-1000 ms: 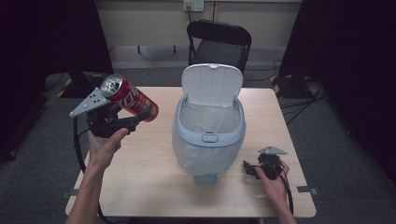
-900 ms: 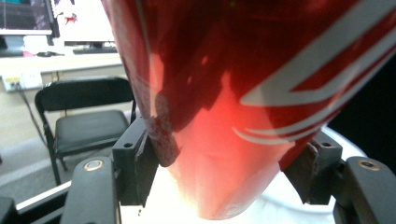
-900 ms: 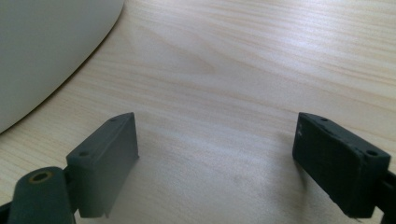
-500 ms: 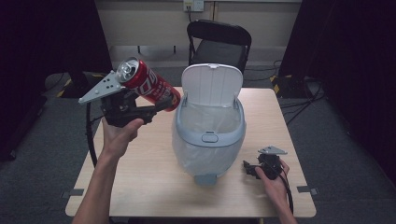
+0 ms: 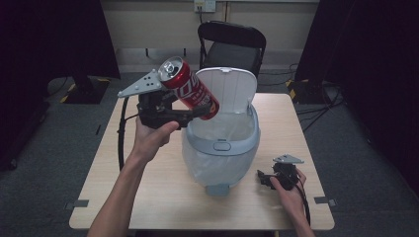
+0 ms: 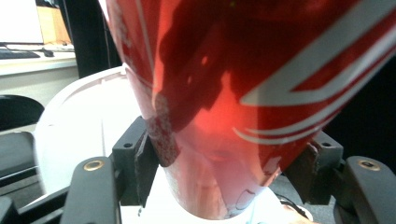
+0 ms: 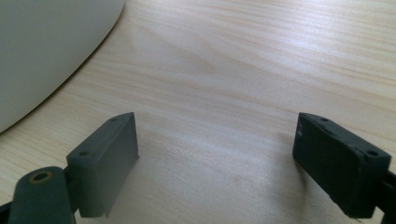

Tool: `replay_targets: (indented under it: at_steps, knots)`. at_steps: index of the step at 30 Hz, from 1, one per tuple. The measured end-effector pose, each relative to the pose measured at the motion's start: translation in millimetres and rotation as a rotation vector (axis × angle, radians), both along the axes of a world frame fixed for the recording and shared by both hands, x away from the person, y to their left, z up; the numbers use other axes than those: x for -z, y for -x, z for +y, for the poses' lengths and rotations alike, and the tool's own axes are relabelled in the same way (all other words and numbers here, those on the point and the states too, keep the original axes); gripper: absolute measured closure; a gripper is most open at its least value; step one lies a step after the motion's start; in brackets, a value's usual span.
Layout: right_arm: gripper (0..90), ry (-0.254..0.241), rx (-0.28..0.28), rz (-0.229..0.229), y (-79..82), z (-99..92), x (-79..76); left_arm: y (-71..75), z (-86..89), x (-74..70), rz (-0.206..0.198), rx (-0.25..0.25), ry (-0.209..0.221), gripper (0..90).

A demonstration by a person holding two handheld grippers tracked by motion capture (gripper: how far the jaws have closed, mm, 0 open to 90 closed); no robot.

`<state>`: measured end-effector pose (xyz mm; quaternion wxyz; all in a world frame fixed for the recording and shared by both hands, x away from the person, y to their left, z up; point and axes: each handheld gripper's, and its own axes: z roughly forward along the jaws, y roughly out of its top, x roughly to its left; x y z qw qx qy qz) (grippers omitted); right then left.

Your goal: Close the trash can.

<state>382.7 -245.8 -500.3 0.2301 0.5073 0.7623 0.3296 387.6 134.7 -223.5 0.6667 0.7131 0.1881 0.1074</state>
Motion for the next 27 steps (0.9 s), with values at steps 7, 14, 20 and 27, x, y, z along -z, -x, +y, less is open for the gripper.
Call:
replay_targets:
  at_steps: [7,14,20,27]
  knots:
    - [12.7,0.000,-0.001,0.000,-0.1,-0.1,0.0,-10.4,-25.3,2.9,0.032,0.056,-0.064,33.9]
    - [12.8,0.000,-0.002,0.001,-0.1,-0.2,0.0,-29.6,-43.6,12.1,0.063,0.028,-0.160,33.4]
    - [12.7,-0.001,-0.006,0.001,-0.5,-0.5,0.0,-39.9,-47.8,19.4,0.101,0.033,-0.188,28.6]
    - [12.8,-0.002,-0.009,0.001,-0.5,-0.8,0.0,-43.0,-31.1,23.9,0.102,0.013,-0.178,25.4]
